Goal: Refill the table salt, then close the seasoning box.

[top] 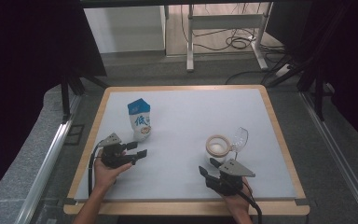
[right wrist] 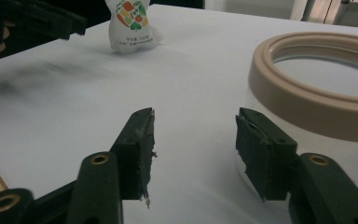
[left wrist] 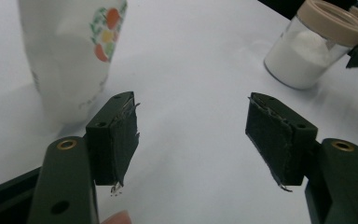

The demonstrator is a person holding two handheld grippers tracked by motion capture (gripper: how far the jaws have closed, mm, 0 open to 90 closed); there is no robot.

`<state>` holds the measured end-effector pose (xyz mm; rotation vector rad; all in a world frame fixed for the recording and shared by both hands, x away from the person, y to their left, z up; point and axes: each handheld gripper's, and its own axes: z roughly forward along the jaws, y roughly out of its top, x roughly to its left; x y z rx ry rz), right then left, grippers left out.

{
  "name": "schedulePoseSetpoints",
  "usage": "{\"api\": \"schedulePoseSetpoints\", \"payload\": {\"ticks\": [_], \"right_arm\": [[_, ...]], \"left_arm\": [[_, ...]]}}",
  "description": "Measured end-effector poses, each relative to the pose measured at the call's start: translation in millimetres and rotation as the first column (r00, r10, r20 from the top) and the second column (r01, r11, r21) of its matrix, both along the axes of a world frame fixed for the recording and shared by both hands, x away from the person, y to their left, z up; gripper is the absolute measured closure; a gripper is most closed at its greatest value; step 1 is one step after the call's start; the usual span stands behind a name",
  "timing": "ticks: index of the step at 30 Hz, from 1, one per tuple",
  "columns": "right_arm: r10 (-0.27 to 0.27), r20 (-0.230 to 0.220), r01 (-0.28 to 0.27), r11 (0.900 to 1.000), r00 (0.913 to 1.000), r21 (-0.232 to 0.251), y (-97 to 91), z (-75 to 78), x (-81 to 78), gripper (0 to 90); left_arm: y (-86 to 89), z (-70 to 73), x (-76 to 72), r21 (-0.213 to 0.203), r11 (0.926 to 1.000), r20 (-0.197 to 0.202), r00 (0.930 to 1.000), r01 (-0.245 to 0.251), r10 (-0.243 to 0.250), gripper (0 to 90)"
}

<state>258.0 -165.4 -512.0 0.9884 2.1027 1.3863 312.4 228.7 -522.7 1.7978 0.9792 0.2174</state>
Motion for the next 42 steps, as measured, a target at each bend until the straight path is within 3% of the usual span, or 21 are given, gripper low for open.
{"api": "schedulePoseSetpoints", "payload": {"ticks": [3, 6, 11, 18, 23, 28, 34, 42], "right_arm": [[0.001, 0.004, -0.001, 1.0, 1.0, 0.007, -5.5, 2.8, 0.2, 54.2], [-0.001, 0.004, 0.001, 0.9999, 1.0, 0.012, -10.8, 5.3, 0.7, 58.5], [-0.006, 0.008, 0.006, 0.9998, 0.9999, 0.02, -20.4, 8.5, 2.4, 68.5], [-0.01, 0.016, 0.01, 0.9989, 0.9998, 0.046, -41.1, 14.1, 2.5, 89.6], [-0.017, 0.039, 0.015, 0.9978, 0.9991, 0.065, -59.6, 25.4, -0.7, 90.0], [-0.069, 0.069, 0.063, 0.9944, 0.9952, 0.084, -81.9, 40.8, -6.3, 90.0], [-0.147, 0.066, 0.138, 0.9821, 0.9869, 0.129, -106.4, 42.7, -1.4, 90.0], [-0.207, 0.064, 0.195, 0.9682, 0.9762, 0.156, -118.3, 43.8, 14.3, 90.0]], "left_arm": [[-3.9, -2.4, -2.9, 0.029, 0.9996, -0.003, 1.0, 0.007, -0.007, 34.3], [-3.6, -2.2, -4.6, 0.013, 0.9998, -0.007, 0.9999, 0.012, -0.012, 34.6], [-5.2, 1.5, -6.3, 0.021, 0.9997, 0.004, 0.9999, 0.01, -0.01, 35.2], [-8.5, 3.8, -10.3, 0.022, 0.9994, 0.011, 0.9996, 0.026, -0.026, 35.2], [-13.8, 2.0, -11.9, 0.023, 0.9986, 0.005, 0.9989, 0.047, -0.048, 35.0], [-18.3, 0.9, -10.7, 0.028, 0.9978, 0.002, 0.9982, 0.059, -0.059, 34.9], [-22.9, 0.2, -11.8, 0.035, 0.9963, -0.001, 0.9969, 0.079, -0.079, 35.0], [-27.6, -0.5, -13.4, 0.037, 0.9946, -0.005, 0.9953, 0.097, -0.097, 34.8]]}}
